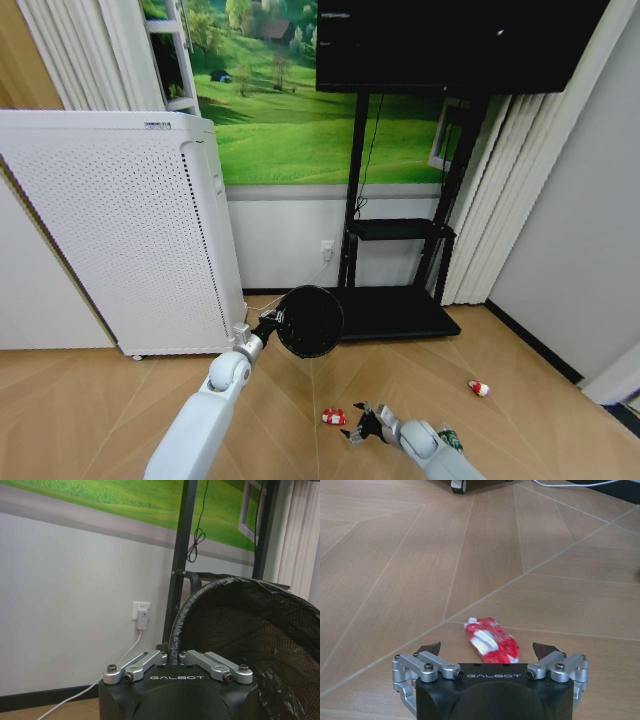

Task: Pick up the trash bin and place the garbage on the floor into it.

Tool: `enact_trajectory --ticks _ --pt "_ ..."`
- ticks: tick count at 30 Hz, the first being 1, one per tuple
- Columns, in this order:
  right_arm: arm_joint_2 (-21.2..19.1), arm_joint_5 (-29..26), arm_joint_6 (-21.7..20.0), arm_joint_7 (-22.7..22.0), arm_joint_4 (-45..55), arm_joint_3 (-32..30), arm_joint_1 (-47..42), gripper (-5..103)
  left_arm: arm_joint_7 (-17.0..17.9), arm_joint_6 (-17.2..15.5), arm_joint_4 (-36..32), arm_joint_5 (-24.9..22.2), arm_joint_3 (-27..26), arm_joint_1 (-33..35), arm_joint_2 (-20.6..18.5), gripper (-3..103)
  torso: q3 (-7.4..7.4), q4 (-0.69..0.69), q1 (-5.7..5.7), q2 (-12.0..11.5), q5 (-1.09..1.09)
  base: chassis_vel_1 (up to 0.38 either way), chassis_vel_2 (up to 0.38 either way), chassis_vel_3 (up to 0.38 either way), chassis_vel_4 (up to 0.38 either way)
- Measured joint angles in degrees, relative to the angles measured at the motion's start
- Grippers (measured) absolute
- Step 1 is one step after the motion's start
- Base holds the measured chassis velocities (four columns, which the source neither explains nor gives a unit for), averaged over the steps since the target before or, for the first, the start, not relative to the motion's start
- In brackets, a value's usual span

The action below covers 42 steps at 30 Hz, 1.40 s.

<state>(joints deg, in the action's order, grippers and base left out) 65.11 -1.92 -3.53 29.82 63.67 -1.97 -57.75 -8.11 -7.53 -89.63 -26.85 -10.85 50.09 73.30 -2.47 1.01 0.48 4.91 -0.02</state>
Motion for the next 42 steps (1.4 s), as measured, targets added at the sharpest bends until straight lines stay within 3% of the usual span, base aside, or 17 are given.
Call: enact_trajectory --ticks 8,20,35,40,42 --pt "4.9 2.0 0.4 -0.7 -3.1 0.1 1.1 100 0.9 -0.7 -2.1 -0.1 2.2 0.9 -0.1 4 0.00 0.00 0.00 0.0 0.02 0.000 0.000 0.000 0.000" --pt "8.9 9.3 6.1 -0.5 -13.3 -1.9 5.4 100 0.8 -1.2 -5.1 -0.1 1.2 3.9 -0.9 4 0.00 0.01 0.00 0.0 0.02 0.000 0.000 0.000 0.000" --pt "10.6 14.5 8.2 -0.4 -17.6 -2.2 8.4 101 0.7 -1.8 -6.7 -1.1 0.0 4.5 -1.6 4 0.00 0.01 -0.01 0.0 0.02 0.000 0.000 0.000 0.000" --pt "10.4 14.5 8.4 -1.6 -17.9 -2.1 8.3 83 0.7 -1.9 -6.9 -1.4 -0.3 4.3 -1.6 4 0.00 0.00 -0.01 0.0 0.02 0.000 0.000 0.000 0.000" --pt "10.2 14.5 8.3 -1.6 -17.6 -2.1 8.1 83 0.8 -1.9 -6.9 -1.5 -0.3 4.2 -1.6 4 0.00 0.01 -0.01 0.0 0.02 0.000 0.000 0.000 0.000"
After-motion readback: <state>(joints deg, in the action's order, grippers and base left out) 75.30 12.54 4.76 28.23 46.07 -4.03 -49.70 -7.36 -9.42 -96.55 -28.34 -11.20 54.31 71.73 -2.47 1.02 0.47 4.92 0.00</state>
